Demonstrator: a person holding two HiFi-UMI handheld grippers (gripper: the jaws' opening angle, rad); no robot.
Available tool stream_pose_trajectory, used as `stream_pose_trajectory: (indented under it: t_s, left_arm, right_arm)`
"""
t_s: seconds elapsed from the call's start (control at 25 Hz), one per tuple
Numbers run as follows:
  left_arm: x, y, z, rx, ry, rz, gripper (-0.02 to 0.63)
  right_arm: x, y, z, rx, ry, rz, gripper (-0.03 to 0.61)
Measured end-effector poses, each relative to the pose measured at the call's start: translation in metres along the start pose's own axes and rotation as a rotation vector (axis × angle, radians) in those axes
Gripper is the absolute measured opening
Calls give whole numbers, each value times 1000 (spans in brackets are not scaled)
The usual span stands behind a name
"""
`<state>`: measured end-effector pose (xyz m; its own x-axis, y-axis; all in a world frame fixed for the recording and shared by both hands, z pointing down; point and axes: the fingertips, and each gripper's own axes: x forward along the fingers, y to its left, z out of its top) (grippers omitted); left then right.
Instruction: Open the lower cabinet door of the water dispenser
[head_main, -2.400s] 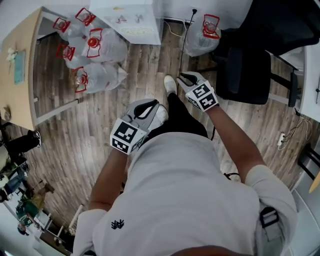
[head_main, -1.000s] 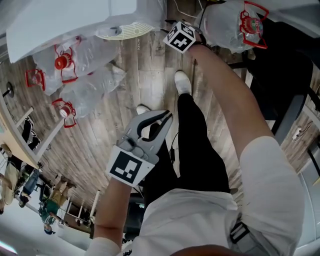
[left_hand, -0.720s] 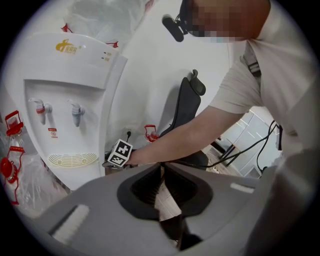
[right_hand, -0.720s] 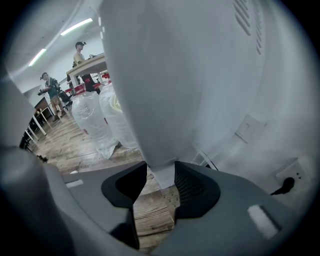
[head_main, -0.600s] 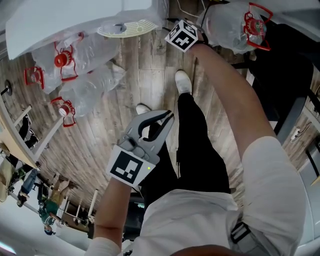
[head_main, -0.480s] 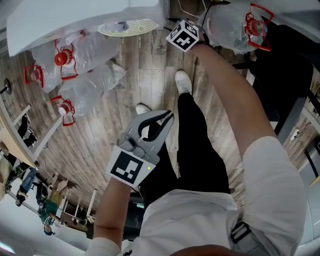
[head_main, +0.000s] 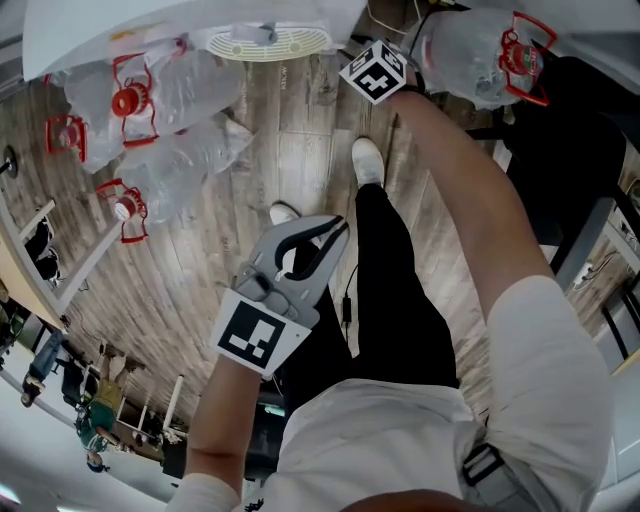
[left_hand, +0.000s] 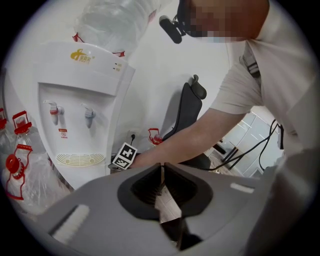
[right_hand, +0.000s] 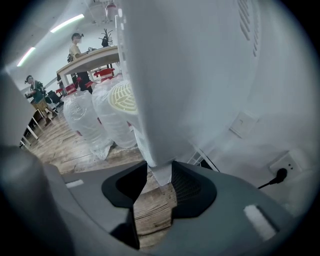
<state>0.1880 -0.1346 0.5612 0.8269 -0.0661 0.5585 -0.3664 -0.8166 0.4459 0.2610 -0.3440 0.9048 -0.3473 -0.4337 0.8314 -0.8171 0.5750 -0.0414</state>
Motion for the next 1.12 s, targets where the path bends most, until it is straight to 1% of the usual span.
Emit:
stream_pose_trajectory:
  t_s: [0.16,0.36,0.64,0.8,1.12]
  left_arm:
    - [-4,1,-1,-1,-11,4,58]
    - [-14,0,0,5,-31,1,58]
    - [-39,-1,-10,5,-47,8,58]
    - [-60,1,-21,-28,-50,17,58]
    - [-91,1,-36,-31,-90,38,58]
  right_arm:
    - [-3,16,-9,8,7,19,152]
    - [-9,36,-17,26,20,13,152]
    - [-13,62,-25,47,48,16,150]
    - [-17,82,-28,99,65,22,150]
    - [-19,122,-34,95,110,35,149]
